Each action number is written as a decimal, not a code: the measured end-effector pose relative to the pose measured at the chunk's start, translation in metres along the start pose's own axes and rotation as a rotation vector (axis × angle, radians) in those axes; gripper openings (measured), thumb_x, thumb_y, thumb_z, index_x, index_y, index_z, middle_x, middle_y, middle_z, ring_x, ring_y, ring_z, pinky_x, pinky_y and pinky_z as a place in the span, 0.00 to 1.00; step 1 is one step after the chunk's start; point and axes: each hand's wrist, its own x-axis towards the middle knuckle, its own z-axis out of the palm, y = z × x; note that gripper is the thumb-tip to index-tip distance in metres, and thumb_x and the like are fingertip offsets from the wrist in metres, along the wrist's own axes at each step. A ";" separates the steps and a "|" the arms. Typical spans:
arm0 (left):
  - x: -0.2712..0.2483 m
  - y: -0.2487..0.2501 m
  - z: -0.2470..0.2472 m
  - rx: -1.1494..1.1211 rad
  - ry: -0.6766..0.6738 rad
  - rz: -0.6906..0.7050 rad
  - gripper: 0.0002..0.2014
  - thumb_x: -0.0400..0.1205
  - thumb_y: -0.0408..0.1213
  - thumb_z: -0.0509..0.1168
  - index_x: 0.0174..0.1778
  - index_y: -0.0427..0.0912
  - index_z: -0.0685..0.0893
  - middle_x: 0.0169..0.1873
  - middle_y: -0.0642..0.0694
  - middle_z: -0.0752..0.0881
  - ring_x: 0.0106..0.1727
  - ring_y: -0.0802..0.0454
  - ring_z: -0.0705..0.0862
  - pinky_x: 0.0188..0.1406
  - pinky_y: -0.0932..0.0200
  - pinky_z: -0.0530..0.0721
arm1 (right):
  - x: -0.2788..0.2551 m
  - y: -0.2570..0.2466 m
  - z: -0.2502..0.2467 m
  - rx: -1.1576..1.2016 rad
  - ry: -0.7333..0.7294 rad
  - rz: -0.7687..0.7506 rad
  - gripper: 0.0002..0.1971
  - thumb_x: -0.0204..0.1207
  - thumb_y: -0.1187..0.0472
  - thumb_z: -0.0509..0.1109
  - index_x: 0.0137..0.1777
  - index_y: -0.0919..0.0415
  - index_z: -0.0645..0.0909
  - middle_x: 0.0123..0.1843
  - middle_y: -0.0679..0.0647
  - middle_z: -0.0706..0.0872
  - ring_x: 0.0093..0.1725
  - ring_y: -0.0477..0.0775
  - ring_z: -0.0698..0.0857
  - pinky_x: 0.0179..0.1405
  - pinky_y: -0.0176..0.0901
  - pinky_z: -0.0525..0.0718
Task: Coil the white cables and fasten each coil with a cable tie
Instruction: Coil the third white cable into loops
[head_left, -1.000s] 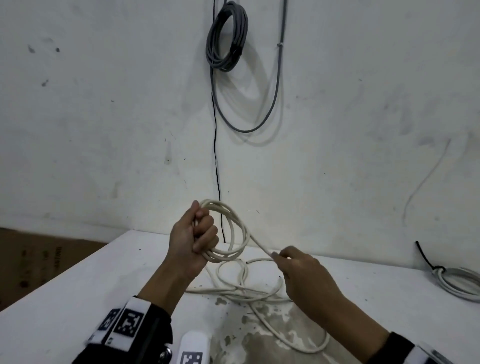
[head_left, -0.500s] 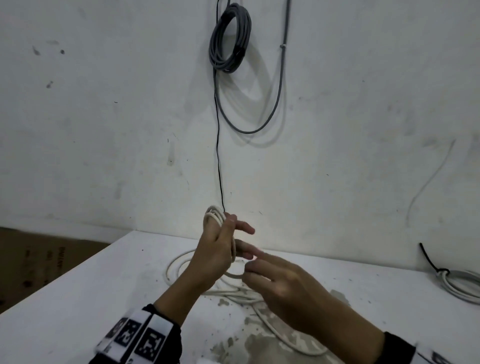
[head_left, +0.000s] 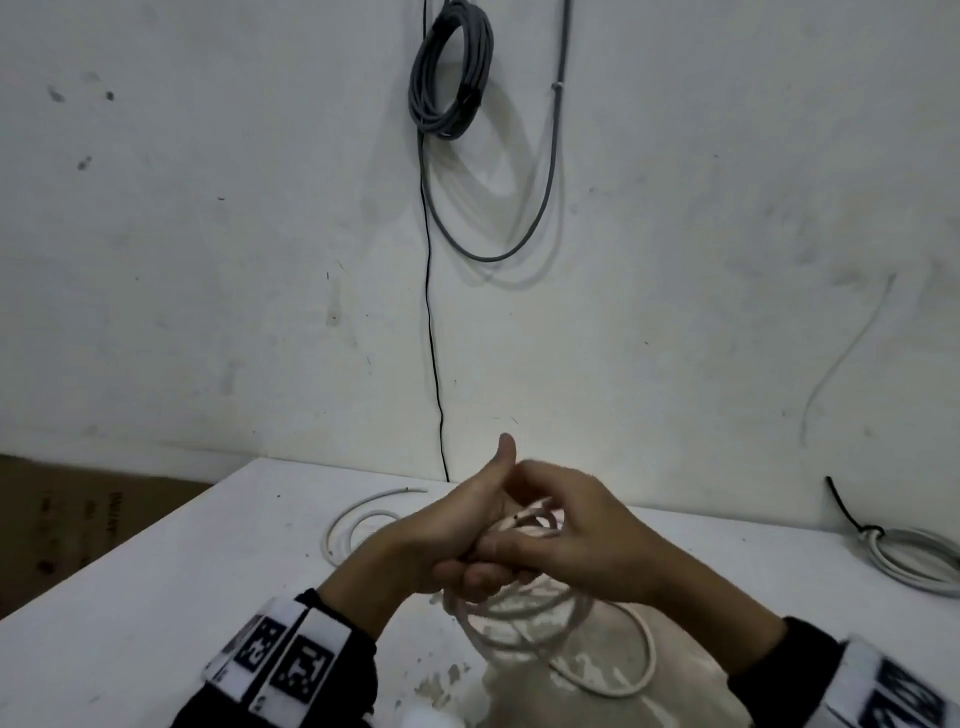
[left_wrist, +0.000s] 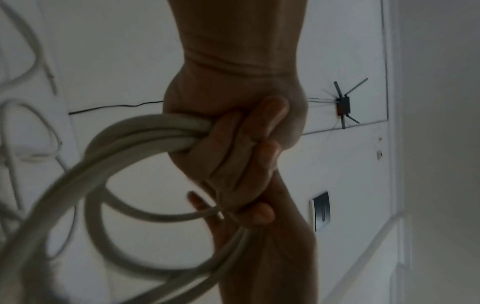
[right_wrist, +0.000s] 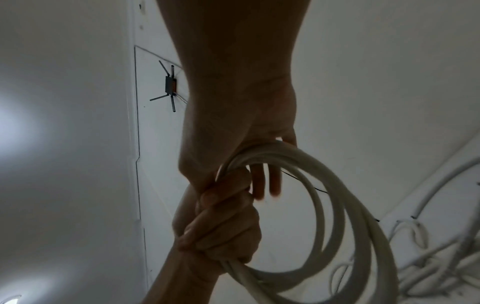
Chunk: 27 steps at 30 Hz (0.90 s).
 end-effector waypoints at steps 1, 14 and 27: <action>0.001 0.003 -0.002 -0.006 -0.042 -0.044 0.45 0.75 0.71 0.31 0.17 0.39 0.76 0.06 0.48 0.67 0.06 0.59 0.61 0.10 0.72 0.55 | 0.000 -0.001 -0.001 0.081 -0.073 0.024 0.19 0.64 0.44 0.75 0.49 0.56 0.81 0.39 0.48 0.87 0.37 0.45 0.86 0.38 0.41 0.84; -0.001 0.025 0.005 0.249 0.140 0.122 0.22 0.85 0.50 0.51 0.37 0.39 0.81 0.28 0.45 0.79 0.29 0.50 0.80 0.38 0.57 0.79 | -0.010 -0.009 -0.011 0.356 0.288 0.160 0.11 0.77 0.63 0.68 0.37 0.58 0.91 0.25 0.55 0.87 0.15 0.40 0.72 0.18 0.34 0.67; 0.005 -0.007 0.032 0.060 0.552 0.461 0.08 0.84 0.39 0.60 0.56 0.40 0.77 0.42 0.42 0.85 0.34 0.52 0.88 0.40 0.49 0.90 | -0.011 0.016 -0.019 0.991 0.637 0.351 0.11 0.77 0.63 0.69 0.34 0.66 0.80 0.17 0.48 0.62 0.15 0.45 0.57 0.14 0.34 0.57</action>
